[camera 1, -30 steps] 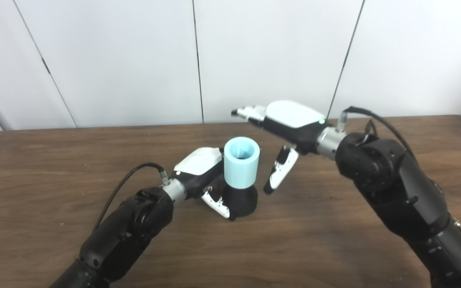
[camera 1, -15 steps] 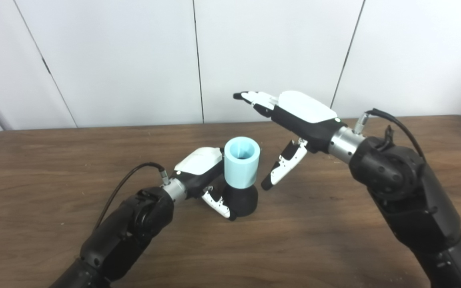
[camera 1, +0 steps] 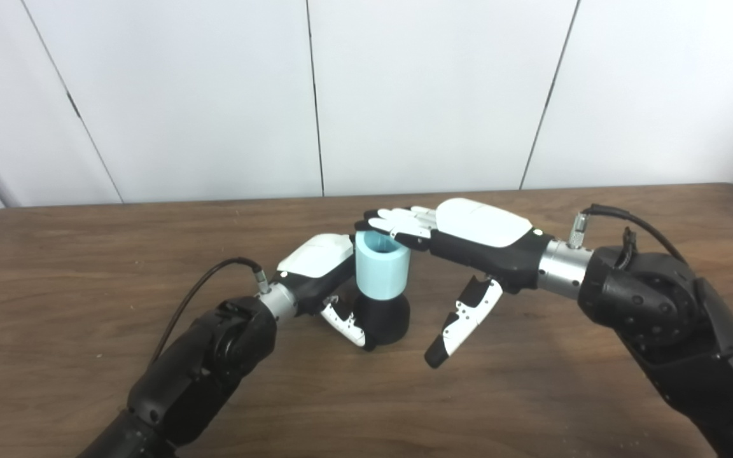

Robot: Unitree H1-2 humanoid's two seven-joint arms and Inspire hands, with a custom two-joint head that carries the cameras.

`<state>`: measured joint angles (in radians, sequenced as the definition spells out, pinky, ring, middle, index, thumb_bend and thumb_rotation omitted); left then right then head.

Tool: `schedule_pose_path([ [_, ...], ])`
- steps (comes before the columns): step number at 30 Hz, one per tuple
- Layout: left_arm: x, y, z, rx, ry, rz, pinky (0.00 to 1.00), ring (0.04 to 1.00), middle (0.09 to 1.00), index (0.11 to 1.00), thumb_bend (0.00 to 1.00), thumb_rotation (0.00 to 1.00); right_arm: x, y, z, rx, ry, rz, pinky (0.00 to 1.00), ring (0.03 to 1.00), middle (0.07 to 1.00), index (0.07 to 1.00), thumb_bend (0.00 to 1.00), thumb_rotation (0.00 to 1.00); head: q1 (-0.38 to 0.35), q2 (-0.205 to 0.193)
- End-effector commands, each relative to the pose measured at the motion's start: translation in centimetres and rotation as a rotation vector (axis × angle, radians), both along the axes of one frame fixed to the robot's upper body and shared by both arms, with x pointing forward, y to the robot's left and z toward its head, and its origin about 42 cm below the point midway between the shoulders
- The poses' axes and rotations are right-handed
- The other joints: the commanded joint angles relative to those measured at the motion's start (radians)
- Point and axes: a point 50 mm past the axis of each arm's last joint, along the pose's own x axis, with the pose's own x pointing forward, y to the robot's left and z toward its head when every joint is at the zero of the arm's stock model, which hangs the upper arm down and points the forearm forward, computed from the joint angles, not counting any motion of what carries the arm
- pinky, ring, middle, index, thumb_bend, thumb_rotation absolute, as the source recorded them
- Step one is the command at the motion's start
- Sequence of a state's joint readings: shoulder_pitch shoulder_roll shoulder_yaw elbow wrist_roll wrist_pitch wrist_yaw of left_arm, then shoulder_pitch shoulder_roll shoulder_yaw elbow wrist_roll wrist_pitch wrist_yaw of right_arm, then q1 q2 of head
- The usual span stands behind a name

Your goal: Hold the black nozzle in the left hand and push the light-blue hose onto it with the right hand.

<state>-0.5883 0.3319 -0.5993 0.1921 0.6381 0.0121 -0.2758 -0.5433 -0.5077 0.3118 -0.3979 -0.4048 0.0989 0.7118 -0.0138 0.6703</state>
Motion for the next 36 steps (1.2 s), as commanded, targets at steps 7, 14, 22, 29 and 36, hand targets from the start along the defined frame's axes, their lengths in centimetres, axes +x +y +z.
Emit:
schedule_pose_path([
  [7, -1.5, 1.3, -4.6, 0.153, 0.146, 0.009, 1.0, 0.645, 0.504, 0.469, 0.52, 0.0, -0.3, 0.3, 0.9, -0.034, -0.036, 0.048, 1.0, 1.0, 1.0, 1.0, 0.81, 0.68, -0.004, 0.003],
  [14, -1.4, 1.1, -4.5, 0.157, 0.15, 0.006, 1.0, 0.671, 0.524, 0.455, 0.52, 0.0, -0.2, 0.6, -0.5, -0.073, 0.0, 0.039, 1.0, 1.0, 1.0, 1.0, 0.8, 0.67, 0.0, 0.003],
  [22, -1.5, 1.2, -4.4, 0.162, 0.151, 0.005, 1.0, 0.655, 0.526, 0.454, 0.52, 0.0, 0.0, 0.5, -1.5, -0.21, -0.061, 0.043, 1.0, 1.0, 1.0, 1.0, 0.8, 0.74, -0.002, 0.01],
  [29, -1.5, 1.2, -4.5, 0.16, 0.152, 0.006, 1.0, 0.658, 0.521, 0.459, 0.52, 0.0, -0.1, 0.4, -2.0, -0.321, -0.056, 0.008, 1.0, 1.0, 1.0, 1.0, 0.8, 0.76, 0.001, 0.014],
  [36, -1.3, 1.4, -4.2, 0.158, 0.151, 0.003, 1.0, 0.651, 0.518, 0.461, 0.52, 0.0, -0.5, 0.5, -2.3, -0.385, -0.008, -0.045, 1.0, 1.0, 1.0, 1.0, 0.8, 0.76, 0.001, 0.019],
])
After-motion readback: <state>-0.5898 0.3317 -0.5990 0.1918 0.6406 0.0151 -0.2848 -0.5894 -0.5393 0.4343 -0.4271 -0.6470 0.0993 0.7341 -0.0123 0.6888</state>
